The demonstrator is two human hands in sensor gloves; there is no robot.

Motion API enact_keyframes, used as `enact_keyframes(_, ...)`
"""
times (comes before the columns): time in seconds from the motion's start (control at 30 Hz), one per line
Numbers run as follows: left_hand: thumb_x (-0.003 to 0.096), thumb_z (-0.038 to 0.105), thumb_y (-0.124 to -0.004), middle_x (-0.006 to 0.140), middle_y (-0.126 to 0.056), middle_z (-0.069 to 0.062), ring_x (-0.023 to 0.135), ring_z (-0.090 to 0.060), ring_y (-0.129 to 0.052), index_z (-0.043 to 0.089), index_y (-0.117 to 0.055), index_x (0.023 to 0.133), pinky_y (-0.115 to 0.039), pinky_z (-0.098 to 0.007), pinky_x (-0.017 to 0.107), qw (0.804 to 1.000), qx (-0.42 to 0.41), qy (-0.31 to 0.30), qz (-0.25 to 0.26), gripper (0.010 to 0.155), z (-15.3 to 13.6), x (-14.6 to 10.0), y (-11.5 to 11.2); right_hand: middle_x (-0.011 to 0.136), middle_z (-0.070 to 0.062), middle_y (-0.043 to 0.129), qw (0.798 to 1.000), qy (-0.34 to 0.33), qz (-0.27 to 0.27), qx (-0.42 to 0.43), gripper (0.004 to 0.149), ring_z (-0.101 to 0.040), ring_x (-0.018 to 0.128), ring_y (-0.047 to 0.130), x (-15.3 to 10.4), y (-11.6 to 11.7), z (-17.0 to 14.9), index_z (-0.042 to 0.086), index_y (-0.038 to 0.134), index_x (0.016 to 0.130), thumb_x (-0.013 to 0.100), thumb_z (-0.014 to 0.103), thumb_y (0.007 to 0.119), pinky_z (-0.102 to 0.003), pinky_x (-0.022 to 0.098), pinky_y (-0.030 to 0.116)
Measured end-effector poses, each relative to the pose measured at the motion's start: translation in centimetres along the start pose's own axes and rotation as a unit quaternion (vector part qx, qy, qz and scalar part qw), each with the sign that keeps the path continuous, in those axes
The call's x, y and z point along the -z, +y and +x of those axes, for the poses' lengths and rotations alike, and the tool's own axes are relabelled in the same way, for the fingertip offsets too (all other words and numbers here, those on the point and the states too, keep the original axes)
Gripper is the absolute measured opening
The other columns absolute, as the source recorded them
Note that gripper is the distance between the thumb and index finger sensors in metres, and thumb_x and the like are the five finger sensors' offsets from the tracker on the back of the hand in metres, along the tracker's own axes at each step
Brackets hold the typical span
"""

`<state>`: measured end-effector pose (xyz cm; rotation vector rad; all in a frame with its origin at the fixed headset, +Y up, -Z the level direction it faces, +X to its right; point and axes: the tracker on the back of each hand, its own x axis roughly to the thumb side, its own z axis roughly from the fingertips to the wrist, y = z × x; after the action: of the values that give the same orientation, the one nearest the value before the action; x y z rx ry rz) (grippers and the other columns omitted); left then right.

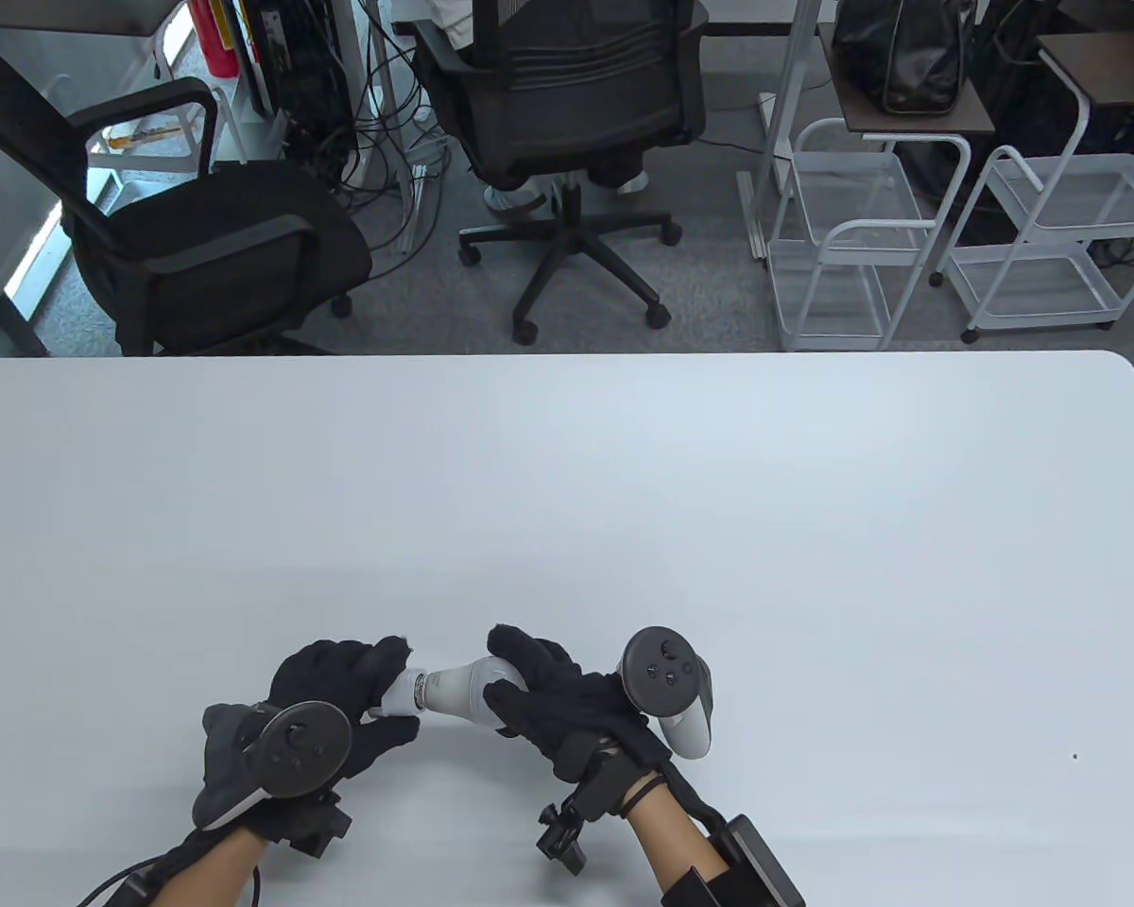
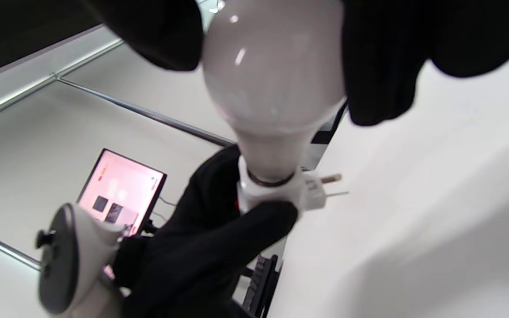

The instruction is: Screw light bulb into light bulb socket (Screw with right hand)

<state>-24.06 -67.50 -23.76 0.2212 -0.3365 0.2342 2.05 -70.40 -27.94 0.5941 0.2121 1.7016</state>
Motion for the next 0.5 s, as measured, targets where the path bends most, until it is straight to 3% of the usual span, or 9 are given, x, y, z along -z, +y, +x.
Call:
enact_keyframes(0.1, 0.0435, 0.052, -0.092, 0.091, -0.081, -0.007, 0.087, -0.026, -0.079, 0.026, -0.067, 0.106, -0.059, -0.056, 0.079, 1.0, -0.006, -0.004, 0.0, 0.072, 0.2, 0.0, 0.0, 0.064, -0.053, 0.073, 0.999, 0.006, -0.044, -0.005, 0.055, -0.04, 0.033, 0.098, -0.2, -0.2, -0.2, -0.009, 0.051, 0.103, 0.063, 0.028, 0.062, -0.059, 0.028, 0.079)
enact_keyframes(0.17, 0.0437, 0.053, -0.092, 0.091, -0.081, -0.008, 0.087, -0.026, -0.079, 0.026, -0.068, 0.106, -0.059, -0.056, 0.079, 1.0, -0.008, -0.004, -0.005, 0.072, 0.2, 0.0, -0.1, 0.062, -0.054, 0.074, 0.999, 0.006, -0.042, -0.013, 0.053, -0.04, 0.031, 0.098, -0.2, -0.3, -0.2, -0.01, 0.057, 0.1, 0.063, 0.028, 0.062, -0.059, 0.027, 0.08)
enact_keyframes(0.23, 0.043, 0.053, -0.093, 0.09, -0.082, -0.007, 0.087, -0.026, -0.08, 0.026, -0.068, 0.106, -0.059, -0.056, 0.079, 1.0, -0.009, -0.001, -0.01, 0.072, 0.1, 0.1, -0.2, 0.068, -0.054, 0.072, 0.999, 0.006, -0.039, -0.017, 0.055, -0.046, 0.04, 0.095, -0.2, -0.3, -0.2, -0.011, 0.059, 0.099, 0.063, 0.029, 0.063, -0.063, 0.032, 0.076)
enact_keyframes(0.3, 0.0431, 0.053, -0.092, 0.09, -0.082, -0.007, 0.087, -0.026, -0.08, 0.026, -0.069, 0.105, -0.059, -0.056, 0.079, 1.0, -0.016, 0.004, -0.011, 0.072, -0.1, 0.1, -0.2, 0.09, -0.052, 0.048, 1.0, 0.006, 0.004, 0.019, 0.061, -0.053, 0.048, 0.088, 0.0, -0.2, -0.4, -0.014, 0.051, 0.102, 0.061, 0.028, 0.068, -0.068, 0.036, 0.069)
enact_keyframes(0.33, 0.0429, 0.053, -0.093, 0.09, -0.082, -0.008, 0.087, -0.026, -0.08, 0.026, -0.069, 0.105, -0.059, -0.056, 0.079, 1.0, -0.019, 0.005, -0.009, 0.072, -0.1, 0.1, -0.2, 0.09, -0.052, 0.044, 0.999, 0.011, 0.016, 0.025, 0.063, -0.054, 0.051, 0.084, 0.0, -0.1, -0.4, -0.015, 0.046, 0.103, 0.061, 0.026, 0.069, -0.07, 0.038, 0.066)
enact_keyframes(0.4, 0.0429, 0.053, -0.093, 0.09, -0.081, -0.008, 0.087, -0.026, -0.079, 0.026, -0.068, 0.106, -0.059, -0.056, 0.079, 1.0, -0.008, 0.0, -0.006, 0.073, 0.0, 0.1, -0.1, 0.083, -0.052, 0.054, 1.0, 0.012, 0.002, 0.019, 0.062, -0.052, 0.048, 0.088, 0.0, -0.1, -0.5, -0.016, 0.048, 0.101, 0.061, 0.026, 0.068, -0.068, 0.036, 0.069)
enact_keyframes(0.5, 0.043, 0.052, -0.093, 0.091, -0.081, -0.007, 0.088, -0.026, -0.079, 0.027, -0.068, 0.106, -0.058, -0.056, 0.08, 1.0, 0.001, -0.007, 0.003, 0.072, 0.4, 0.0, -0.1, 0.06, -0.052, 0.076, 0.999, 0.031, -0.033, 0.025, 0.057, -0.037, 0.031, 0.099, -0.1, -0.4, -1.1, -0.014, 0.05, 0.101, 0.064, 0.029, 0.06, -0.057, 0.028, 0.08)
